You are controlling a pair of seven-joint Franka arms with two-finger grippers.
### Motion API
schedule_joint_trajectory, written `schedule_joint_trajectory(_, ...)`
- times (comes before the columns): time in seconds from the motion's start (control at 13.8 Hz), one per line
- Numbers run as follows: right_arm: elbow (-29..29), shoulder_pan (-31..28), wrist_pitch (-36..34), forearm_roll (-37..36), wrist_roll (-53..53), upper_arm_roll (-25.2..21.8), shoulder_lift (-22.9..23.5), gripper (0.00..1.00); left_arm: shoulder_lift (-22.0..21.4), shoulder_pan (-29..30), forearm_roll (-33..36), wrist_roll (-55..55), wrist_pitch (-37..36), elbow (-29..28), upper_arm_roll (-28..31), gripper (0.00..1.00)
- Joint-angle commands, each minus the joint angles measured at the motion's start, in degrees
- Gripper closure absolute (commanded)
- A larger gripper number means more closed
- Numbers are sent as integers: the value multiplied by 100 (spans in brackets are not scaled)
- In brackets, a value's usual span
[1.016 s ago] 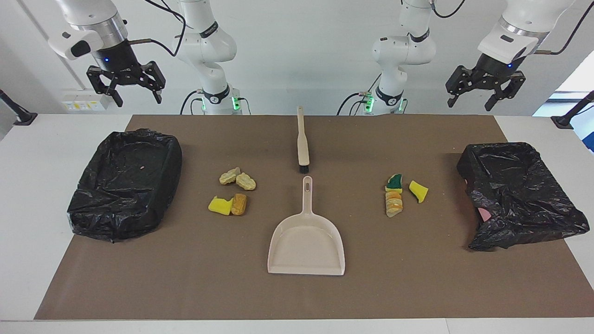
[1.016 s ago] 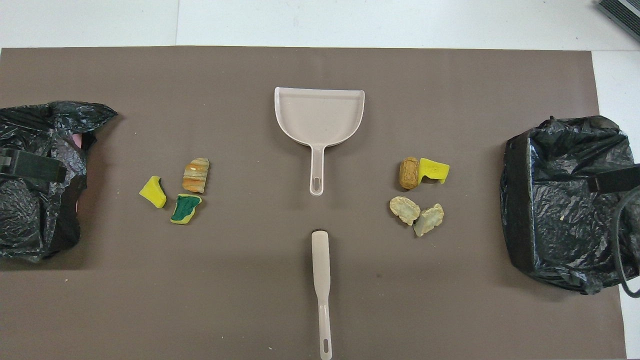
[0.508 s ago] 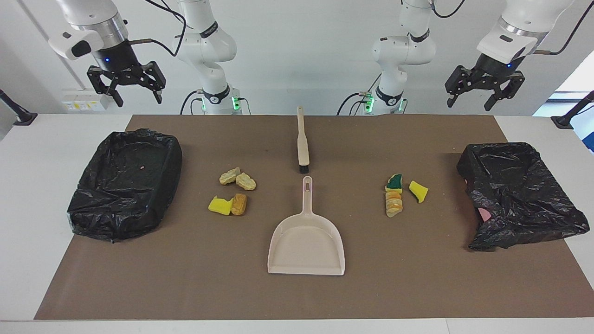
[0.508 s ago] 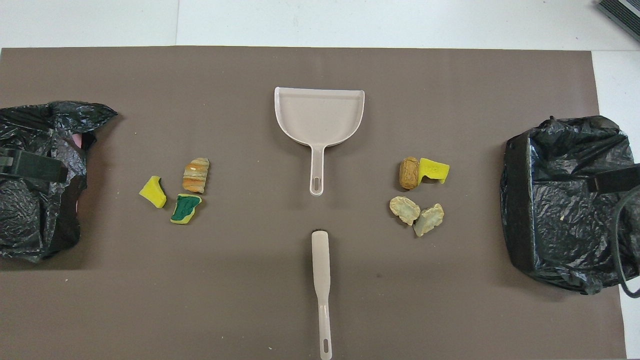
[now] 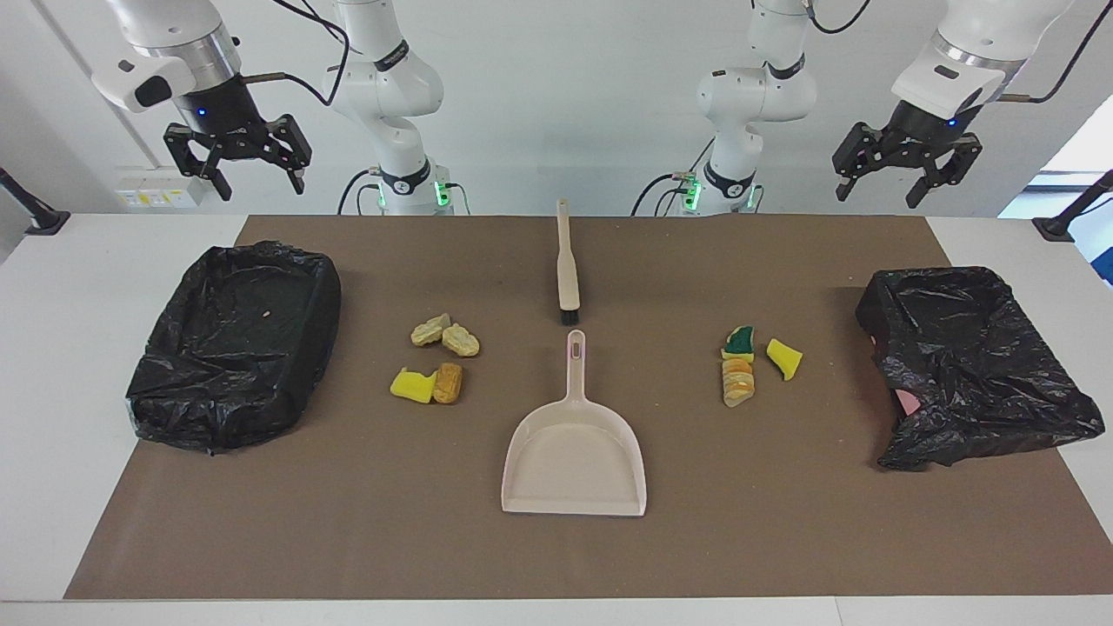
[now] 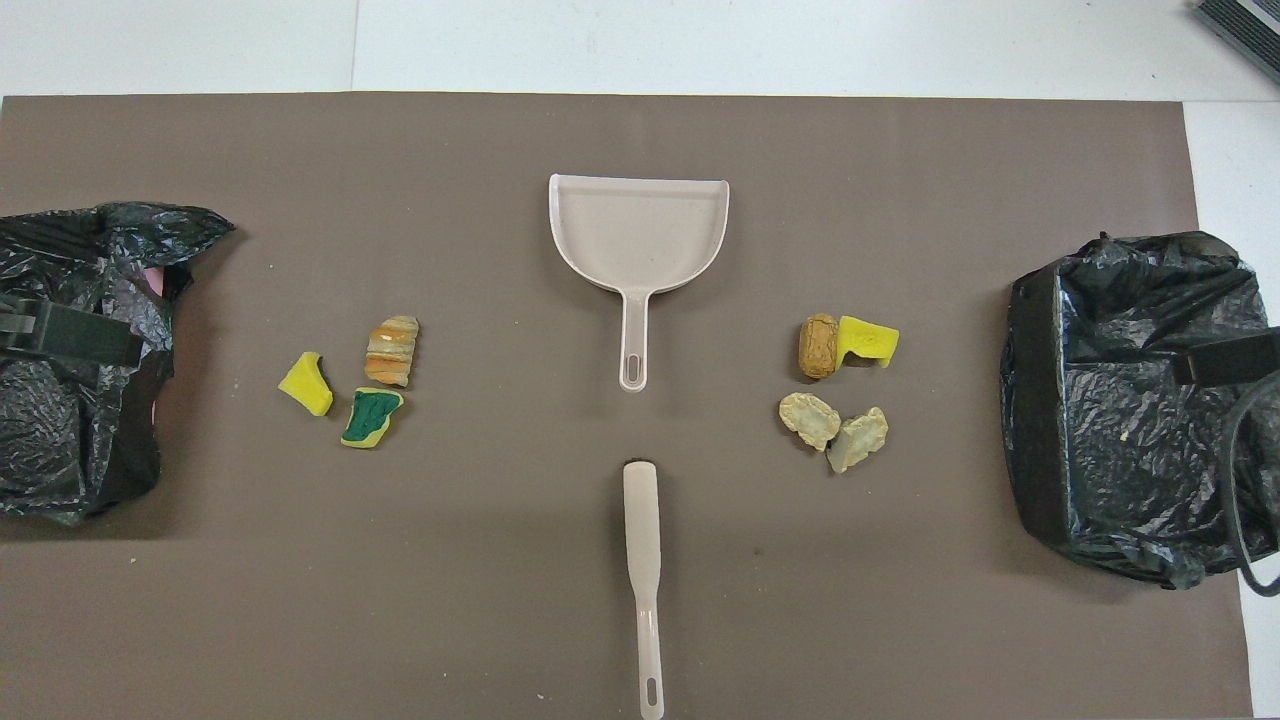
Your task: Sweep and dump trash in bin
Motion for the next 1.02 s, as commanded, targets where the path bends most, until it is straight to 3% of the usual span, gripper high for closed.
schedule_joint_trajectory(0.0,103,-28,-54,125,-89,6,45,0,-202,0,-55,-18,-5,-232,-165,0)
schedule_joint_trajectory(0.29,103,-28,-54,125,-89,-3,45,0,-553,0,-64,-367,12,-768,-489,0)
schedule_joint_trajectory(0.65,94,-28,-54,125,-89,6,45,0,-1327,-9,-274,-747,372,-2024,-1166,0)
schedule_joint_trajectory(0.94,94,-28,-54,125,-89,6,45,0,-1390,-35,-521,-1035,723,-2508,-1719,0)
